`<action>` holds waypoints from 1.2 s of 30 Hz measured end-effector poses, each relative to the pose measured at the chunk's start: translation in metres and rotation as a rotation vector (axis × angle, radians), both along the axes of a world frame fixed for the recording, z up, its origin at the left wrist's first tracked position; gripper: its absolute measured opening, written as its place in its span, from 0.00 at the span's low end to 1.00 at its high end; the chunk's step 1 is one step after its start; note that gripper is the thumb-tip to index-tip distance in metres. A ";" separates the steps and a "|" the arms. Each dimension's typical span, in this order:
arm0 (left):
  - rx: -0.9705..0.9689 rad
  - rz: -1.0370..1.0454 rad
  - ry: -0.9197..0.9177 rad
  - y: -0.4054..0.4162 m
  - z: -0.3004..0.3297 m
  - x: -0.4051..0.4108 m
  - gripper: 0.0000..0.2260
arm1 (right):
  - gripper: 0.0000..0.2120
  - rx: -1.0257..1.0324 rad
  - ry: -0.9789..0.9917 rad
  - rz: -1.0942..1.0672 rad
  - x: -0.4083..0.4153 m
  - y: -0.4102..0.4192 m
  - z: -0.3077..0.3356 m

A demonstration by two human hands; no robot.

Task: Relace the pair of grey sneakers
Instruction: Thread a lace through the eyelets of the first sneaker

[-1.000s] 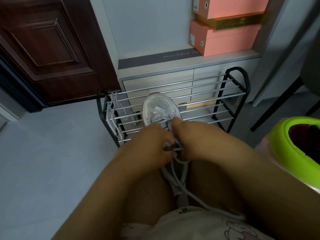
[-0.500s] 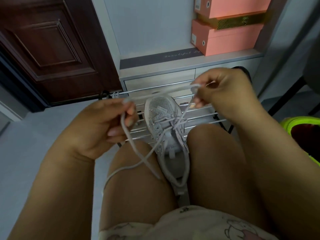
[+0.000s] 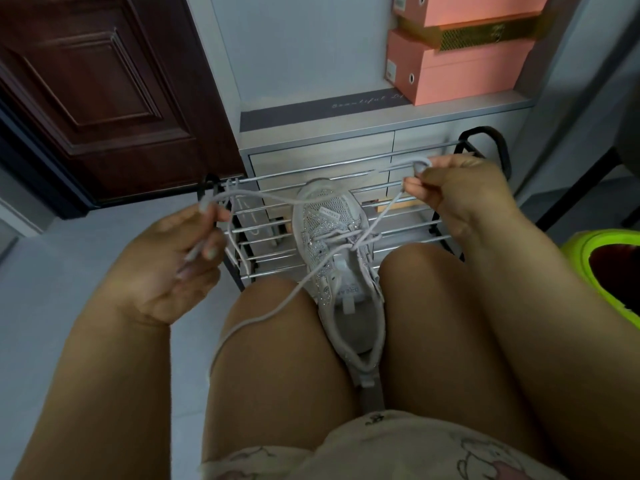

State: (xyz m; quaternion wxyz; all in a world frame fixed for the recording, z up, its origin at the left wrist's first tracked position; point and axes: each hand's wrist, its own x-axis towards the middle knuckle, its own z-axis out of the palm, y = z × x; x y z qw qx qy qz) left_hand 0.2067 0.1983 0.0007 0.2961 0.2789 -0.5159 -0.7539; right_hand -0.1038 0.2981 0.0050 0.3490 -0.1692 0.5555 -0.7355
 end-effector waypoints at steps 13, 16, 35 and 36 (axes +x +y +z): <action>-0.398 0.252 -0.359 0.033 -0.023 -0.061 0.08 | 0.21 0.572 1.535 0.429 0.090 0.031 0.004; -0.407 0.265 -0.404 0.036 -0.028 -0.068 0.05 | 0.25 0.681 1.618 0.477 0.097 0.035 -0.008; -0.871 0.213 -0.710 0.033 -0.032 -0.081 0.08 | 0.15 0.428 1.303 0.442 0.082 0.009 -0.037; -0.884 0.209 -0.719 0.033 -0.032 -0.081 0.07 | 0.14 0.420 1.307 0.434 0.084 0.008 -0.037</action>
